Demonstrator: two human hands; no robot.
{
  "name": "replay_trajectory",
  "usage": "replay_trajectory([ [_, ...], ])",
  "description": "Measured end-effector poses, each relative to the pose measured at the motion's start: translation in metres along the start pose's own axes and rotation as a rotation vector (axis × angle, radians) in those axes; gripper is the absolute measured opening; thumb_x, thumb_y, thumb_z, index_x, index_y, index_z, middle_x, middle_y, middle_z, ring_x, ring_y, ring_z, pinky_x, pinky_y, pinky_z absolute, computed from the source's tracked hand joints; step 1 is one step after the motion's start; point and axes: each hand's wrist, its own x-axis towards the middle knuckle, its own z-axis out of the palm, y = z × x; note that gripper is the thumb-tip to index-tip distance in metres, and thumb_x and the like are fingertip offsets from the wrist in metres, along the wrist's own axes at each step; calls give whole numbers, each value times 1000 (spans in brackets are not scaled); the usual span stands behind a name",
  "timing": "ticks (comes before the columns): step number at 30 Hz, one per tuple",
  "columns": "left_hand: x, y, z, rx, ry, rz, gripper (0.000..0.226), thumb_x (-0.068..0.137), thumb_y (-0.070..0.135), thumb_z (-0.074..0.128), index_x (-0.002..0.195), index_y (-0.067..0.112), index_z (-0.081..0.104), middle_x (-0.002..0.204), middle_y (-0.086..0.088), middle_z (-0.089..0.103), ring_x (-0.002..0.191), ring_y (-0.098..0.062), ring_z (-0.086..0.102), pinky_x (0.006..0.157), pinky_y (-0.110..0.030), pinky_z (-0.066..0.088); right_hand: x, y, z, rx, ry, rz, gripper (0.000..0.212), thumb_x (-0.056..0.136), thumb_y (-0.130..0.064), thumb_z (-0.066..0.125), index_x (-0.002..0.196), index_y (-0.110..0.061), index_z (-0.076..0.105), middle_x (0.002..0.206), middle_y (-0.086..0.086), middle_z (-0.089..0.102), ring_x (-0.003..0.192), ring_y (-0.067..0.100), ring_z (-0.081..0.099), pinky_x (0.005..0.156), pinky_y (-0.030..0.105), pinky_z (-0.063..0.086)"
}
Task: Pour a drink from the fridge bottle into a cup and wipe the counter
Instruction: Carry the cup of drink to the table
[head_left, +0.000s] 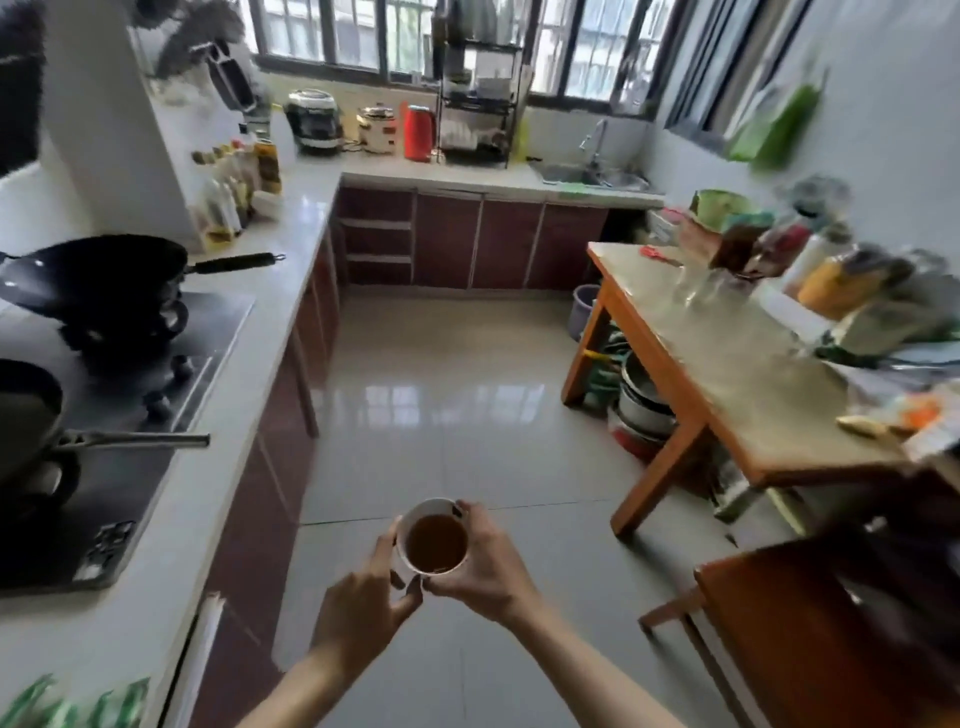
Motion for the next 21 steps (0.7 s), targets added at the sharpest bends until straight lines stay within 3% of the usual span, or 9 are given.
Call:
replay_trajectory([
  [5,78,84,64,135,-112,173,82,69,37,86,140,15,53,71,5,72,51,-19,68,42,-33,50,20,80,-89,6,110,81,83,61,-44,87,133,-29,48,123,-8,59,111,8,60,96,28,53],
  [8,122,139,104,142,-129,248,81,71,34,86,141,11,53,81,-2,76,54,-25,70,43,-36,53,36,126,-145,0,155,119,85,63,-45,88,134,-28,45,125,-6,58,114,10,58,98,32,53],
  [14,195,237,169,101,-160,377,83,75,32,85,144,12,44,95,-7,77,69,-26,74,49,-38,56,60,197,-248,18,251,195,89,62,-45,89,135,-29,42,126,-4,57,116,13,58,98,33,54],
  [18,243,292,205,65,-186,458,84,74,29,86,145,10,45,109,-9,75,76,-24,75,53,-35,56,78,237,-305,42,316,241,93,61,-47,91,137,-29,40,129,-4,54,117,12,56,98,27,53],
  [21,282,325,231,60,-251,519,89,65,27,91,141,9,48,100,-8,77,66,-19,73,47,-26,51,96,269,-337,51,358,289,97,62,-48,91,141,-30,37,134,-4,52,121,13,54,97,23,48],
])
